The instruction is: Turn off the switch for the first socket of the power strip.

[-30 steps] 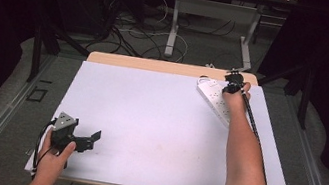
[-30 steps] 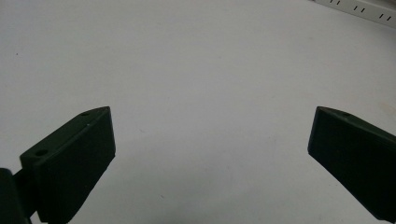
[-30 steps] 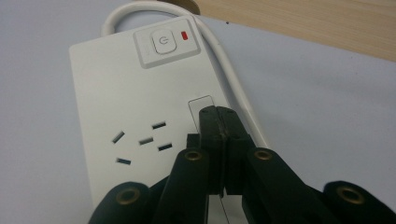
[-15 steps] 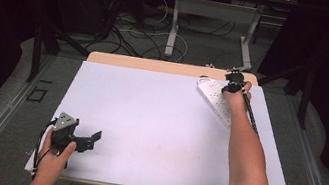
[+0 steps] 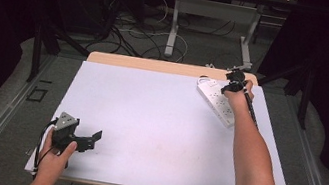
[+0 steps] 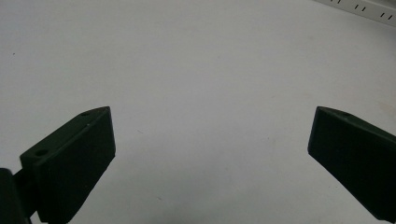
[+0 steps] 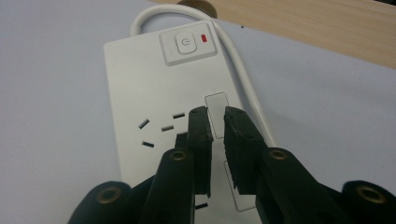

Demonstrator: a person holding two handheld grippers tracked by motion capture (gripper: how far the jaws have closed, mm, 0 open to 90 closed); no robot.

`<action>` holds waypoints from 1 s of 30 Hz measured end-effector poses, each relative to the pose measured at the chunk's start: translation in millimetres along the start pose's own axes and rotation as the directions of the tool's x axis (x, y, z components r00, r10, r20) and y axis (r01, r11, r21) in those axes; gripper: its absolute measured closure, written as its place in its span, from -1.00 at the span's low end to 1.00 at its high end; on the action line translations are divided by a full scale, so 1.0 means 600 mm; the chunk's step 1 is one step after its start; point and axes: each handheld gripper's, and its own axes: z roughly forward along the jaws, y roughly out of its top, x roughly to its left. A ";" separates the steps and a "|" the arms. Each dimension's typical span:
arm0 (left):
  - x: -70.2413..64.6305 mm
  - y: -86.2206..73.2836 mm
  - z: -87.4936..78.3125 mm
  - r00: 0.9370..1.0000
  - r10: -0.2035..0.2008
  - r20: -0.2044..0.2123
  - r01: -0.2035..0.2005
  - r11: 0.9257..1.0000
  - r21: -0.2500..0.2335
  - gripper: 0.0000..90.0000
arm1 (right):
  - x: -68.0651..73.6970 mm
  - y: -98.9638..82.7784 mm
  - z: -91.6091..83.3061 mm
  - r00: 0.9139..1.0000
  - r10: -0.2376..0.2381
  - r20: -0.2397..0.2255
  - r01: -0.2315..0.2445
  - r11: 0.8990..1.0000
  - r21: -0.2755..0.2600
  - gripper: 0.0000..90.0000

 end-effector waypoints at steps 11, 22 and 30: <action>-0.002 0.000 0.005 1.000 0.003 0.008 -0.003 1.000 -0.003 -0.98 | -0.007 0.000 -0.019 1.000 0.007 0.012 -0.007 1.000 -0.022 0.44; -0.001 0.000 0.006 1.000 -0.001 0.002 0.001 1.000 -0.007 -0.98 | 0.014 0.000 -0.023 1.000 0.009 0.005 -0.009 1.000 -0.027 0.06; -0.004 0.001 0.009 1.000 0.004 0.007 -0.004 1.000 -0.006 -0.98 | 0.021 -0.004 -0.027 1.000 0.029 0.007 -0.028 0.999 -0.024 -0.55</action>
